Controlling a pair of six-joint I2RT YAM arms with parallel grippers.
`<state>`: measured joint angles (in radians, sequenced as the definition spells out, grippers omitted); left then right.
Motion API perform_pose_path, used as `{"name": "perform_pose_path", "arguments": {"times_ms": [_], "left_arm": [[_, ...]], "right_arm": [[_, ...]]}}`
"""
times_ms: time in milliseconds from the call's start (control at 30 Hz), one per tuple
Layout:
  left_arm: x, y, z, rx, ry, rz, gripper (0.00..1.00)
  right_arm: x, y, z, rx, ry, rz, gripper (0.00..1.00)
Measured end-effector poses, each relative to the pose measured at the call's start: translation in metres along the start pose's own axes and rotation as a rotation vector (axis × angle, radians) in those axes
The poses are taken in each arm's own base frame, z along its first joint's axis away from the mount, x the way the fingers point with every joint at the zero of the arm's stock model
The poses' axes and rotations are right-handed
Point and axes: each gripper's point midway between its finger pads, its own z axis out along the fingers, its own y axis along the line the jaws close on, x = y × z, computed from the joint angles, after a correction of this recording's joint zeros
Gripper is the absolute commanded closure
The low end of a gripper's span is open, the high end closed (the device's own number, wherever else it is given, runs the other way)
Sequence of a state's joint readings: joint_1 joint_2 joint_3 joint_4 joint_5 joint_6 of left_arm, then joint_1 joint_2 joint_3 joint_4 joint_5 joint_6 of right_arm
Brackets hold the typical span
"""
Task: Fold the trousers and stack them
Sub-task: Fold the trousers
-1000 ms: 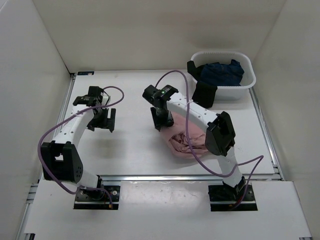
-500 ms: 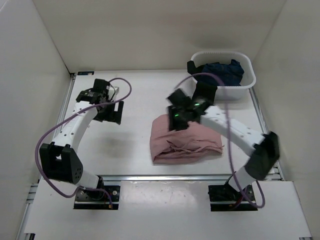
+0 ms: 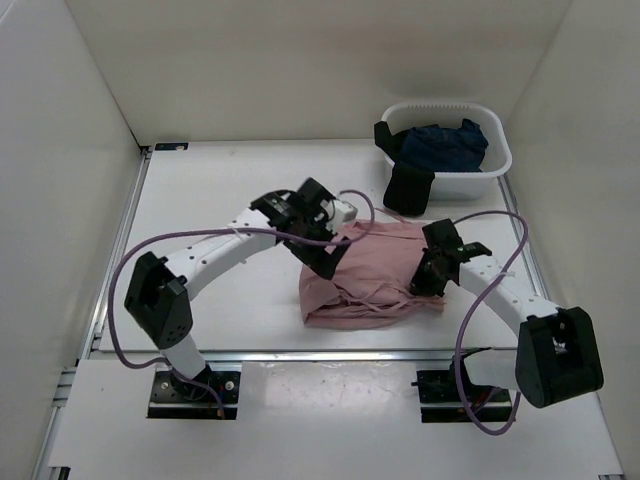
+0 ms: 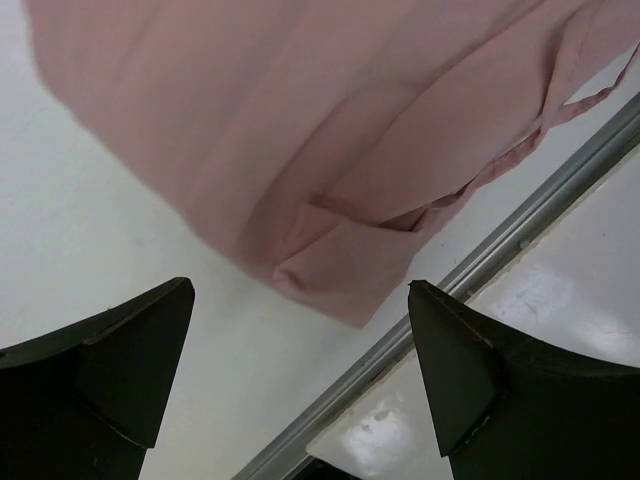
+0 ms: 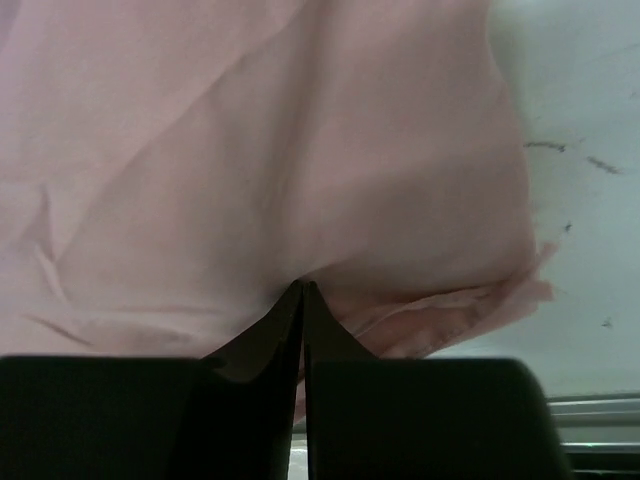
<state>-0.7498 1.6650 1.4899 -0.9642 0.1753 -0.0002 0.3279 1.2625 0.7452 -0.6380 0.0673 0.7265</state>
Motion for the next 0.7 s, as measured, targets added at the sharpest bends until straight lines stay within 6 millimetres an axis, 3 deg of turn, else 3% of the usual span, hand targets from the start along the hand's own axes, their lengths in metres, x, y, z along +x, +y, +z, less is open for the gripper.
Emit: {"name": "perform_pose_path", "arguments": {"times_ms": [67, 133, 267, 400, 500, 533, 567, 700], "left_arm": [[0.011, -0.013, 0.018, 0.007, 0.029, 0.041, 0.01], [0.036, -0.024, 0.036, 0.009, 0.078, 0.080, 0.02], [0.108, -0.035, 0.065, -0.016, 0.222, 0.159, 0.03], [0.175, -0.025, 0.077, -0.096, 0.351, 0.239, 0.03], [0.175, -0.022, 0.073, -0.137, 0.320, 0.266, 0.01], [0.171, -0.020, 0.073, -0.157, 0.298, 0.272, 0.01], [0.166, -0.017, 0.072, -0.177, 0.276, 0.276, 0.00], [0.149, -0.008, 0.062, -0.244, 0.197, 0.283, 0.00]], "right_arm": [[0.007, -0.001, 0.005, -0.025, 0.005, 0.019, 0.98], [0.013, -0.002, 0.006, -0.054, -0.002, 0.042, 0.98], [0.024, -0.006, 0.009, -0.084, -0.011, 0.079, 0.98], [0.023, -0.005, 0.010, -0.097, -0.013, 0.086, 0.94], [0.023, -0.005, 0.007, -0.095, -0.003, 0.072, 0.68], [0.022, -0.005, 0.004, -0.090, 0.000, 0.057, 0.55], [0.019, -0.004, -0.001, -0.084, -0.001, 0.048, 0.35], [-0.016, 0.007, -0.037, -0.085, -0.080, 0.013, 0.16]]}}
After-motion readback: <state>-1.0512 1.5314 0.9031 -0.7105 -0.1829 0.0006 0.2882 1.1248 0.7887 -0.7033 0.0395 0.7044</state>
